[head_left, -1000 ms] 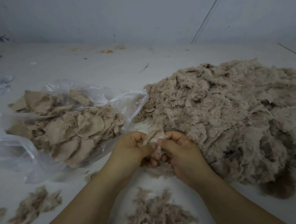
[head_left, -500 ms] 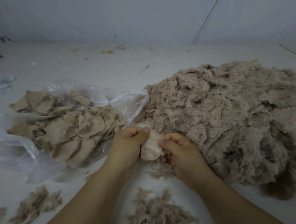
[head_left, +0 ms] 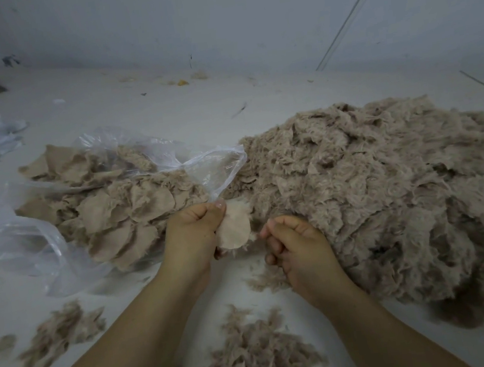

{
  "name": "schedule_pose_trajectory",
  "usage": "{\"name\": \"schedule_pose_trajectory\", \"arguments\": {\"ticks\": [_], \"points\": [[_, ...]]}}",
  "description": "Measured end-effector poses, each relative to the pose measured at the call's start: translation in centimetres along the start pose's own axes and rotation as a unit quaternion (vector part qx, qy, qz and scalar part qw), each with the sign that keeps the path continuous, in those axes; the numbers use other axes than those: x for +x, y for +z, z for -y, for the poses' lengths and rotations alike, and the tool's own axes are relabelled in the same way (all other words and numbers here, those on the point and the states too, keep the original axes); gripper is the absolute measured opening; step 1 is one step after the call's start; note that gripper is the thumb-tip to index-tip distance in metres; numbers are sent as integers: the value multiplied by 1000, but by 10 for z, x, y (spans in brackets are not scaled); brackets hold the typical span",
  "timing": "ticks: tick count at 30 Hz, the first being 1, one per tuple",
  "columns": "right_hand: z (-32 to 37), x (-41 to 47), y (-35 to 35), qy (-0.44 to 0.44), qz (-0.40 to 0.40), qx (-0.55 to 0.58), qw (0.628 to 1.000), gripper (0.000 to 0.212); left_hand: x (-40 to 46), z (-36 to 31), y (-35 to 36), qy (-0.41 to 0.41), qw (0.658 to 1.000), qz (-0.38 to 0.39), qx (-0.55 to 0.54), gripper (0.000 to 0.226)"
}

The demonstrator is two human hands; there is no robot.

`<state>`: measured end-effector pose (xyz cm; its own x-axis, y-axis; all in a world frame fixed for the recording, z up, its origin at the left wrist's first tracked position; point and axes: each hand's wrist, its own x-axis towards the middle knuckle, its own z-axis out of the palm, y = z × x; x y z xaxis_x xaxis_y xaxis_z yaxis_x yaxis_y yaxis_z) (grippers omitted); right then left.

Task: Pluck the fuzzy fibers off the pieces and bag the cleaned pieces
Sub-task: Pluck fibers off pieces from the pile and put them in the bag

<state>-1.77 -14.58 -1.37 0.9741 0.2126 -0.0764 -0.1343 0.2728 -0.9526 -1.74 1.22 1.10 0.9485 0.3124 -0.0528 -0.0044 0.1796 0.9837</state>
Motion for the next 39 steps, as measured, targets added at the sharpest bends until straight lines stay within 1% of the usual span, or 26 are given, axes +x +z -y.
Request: {"name": "schedule_pose_trajectory", "arguments": {"ticks": [2, 6, 8, 11, 13, 15, 16, 17, 18, 19, 20, 21, 23, 24, 26, 28, 29, 30, 31, 32, 33, 34, 36, 37, 38, 39], "points": [[2, -1, 2, -7, 14, -19, 1000, 30, 1, -2, -1, 9, 1000, -2, 3, 36], [1, -3, 3, -37, 57, -122, 990, 18, -1, -2, 4, 30, 999, -5, 14, 39], [1, -4, -1, -25, 64, -122, 990, 18, 1, 1, 4, 37, 998, -38, 15, 40], [2, -3, -5, -5, 63, -104, 993, 16, 12, -2, -6, 34, 993, -110, 7, 34], [1, -4, -4, -19, 64, -123, 990, 12, 23, -11, -16, 68, 986, -148, 47, 30], [0, -4, -2, -33, 70, -120, 990, 17, 34, -26, -25, 150, 965, -185, 110, 24], [0, -5, -2, -33, 74, -117, 990, 20, 40, -33, -30, 203, 947, -199, 152, 22], [1, -5, -2, -32, 78, -117, 990, 23, 45, -39, -36, 255, 921, -205, 213, 19], [2, -5, -1, -31, 85, -116, 989, 24, 51, -42, -42, 298, 886, -203, 292, 15], [3, -6, 0, -30, 90, -116, 989, 25, 55, -42, -48, 334, 842, -188, 380, 12], [4, -7, 0, -29, 88, -117, 989, 26, 60, -41, -52, 358, 790, -154, 474, 11], [4, -7, 0, -27, 81, -121, 989, 27, 64, -37, -54, 357, 739, -106, 562, 10], [4, -7, 0, -15, 65, -132, 989, 31, 66, -32, -52, 268, 664, -19, 698, 6], [3, -6, 0, -6, 60, -134, 989, 32, 67, -31, -50, 224, 638, 6, 737, 8], [2, -5, 0, 5, 55, -124, 991, 32, 69, -34, -47, 193, 617, 16, 763, 19], [1, -3, -1, 6, 55, -93, 994, 34, 64, -38, -42, 224, 586, -26, 778, 22], [0, -3, -1, 5, 52, -77, 996, 37, 58, -39, -37, 247, 576, -51, 777, 22], [0, -3, -1, 4, 47, -63, 997, 39, 51, -39, -31, 276, 576, -66, 766, 19], [-1, -2, -1, 3, 41, -50, 998, 42, 43, -38, -23, 310, 584, -71, 747, 15], [-2, -2, -1, 2, 35, -37, 999, 44, 37, -36, -17, 334, 603, -59, 722, 12], [-2, -2, -1, 2, 29, -27, 999, 46, 33, -32, -9, 338, 635, -29, 694, 9], [-2, -2, -1, 1, 25, -18, 1000, 46, 30, -27, -1, 326, 679, 10, 658, 7], [-2, -3, -1, -2, 21, -6, 1000, 47, 25, -16, 16, 259, 776, 91, 568, 16], [-1, -3, 0, -4, 19, -1, 1000, 47, 23, -10, 23, 230, 817, 117, 516, 21], [-1, -3, 0, -5, 16, 5, 1000, 46, 21, -6, 30, 205, 846, 140, 472, 21], [-1, -3, 1, -6, 11, 12, 1000, 46, 20, -2, 36, 187, 864, 157, 441, 17]]}}
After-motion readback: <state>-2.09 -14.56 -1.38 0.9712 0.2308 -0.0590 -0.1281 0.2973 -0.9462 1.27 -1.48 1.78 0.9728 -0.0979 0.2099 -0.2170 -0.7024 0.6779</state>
